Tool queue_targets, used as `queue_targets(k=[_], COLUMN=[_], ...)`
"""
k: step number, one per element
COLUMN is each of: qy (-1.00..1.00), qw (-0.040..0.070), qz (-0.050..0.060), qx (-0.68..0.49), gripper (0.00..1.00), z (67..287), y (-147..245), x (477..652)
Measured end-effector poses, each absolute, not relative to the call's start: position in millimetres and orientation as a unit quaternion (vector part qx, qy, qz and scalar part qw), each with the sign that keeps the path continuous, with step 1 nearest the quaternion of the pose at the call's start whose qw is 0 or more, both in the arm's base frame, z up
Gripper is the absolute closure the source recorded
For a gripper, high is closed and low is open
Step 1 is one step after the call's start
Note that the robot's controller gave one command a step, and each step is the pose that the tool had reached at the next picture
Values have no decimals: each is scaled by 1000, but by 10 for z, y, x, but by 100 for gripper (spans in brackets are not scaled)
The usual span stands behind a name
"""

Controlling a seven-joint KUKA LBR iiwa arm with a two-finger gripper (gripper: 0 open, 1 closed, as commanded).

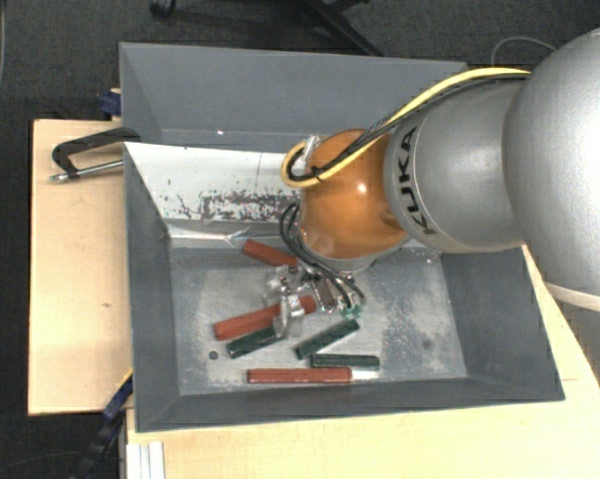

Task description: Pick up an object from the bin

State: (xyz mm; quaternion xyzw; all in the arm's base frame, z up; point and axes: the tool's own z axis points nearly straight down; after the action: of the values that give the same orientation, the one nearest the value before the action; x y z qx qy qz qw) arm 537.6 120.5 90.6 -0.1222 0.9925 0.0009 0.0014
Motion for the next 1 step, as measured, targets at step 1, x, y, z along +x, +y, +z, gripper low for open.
queue_targets(k=[1], qy=[992], qw=[4], qz=[1], qx=[-122], gripper=[100], z=[993], y=[1208], x=[5389])
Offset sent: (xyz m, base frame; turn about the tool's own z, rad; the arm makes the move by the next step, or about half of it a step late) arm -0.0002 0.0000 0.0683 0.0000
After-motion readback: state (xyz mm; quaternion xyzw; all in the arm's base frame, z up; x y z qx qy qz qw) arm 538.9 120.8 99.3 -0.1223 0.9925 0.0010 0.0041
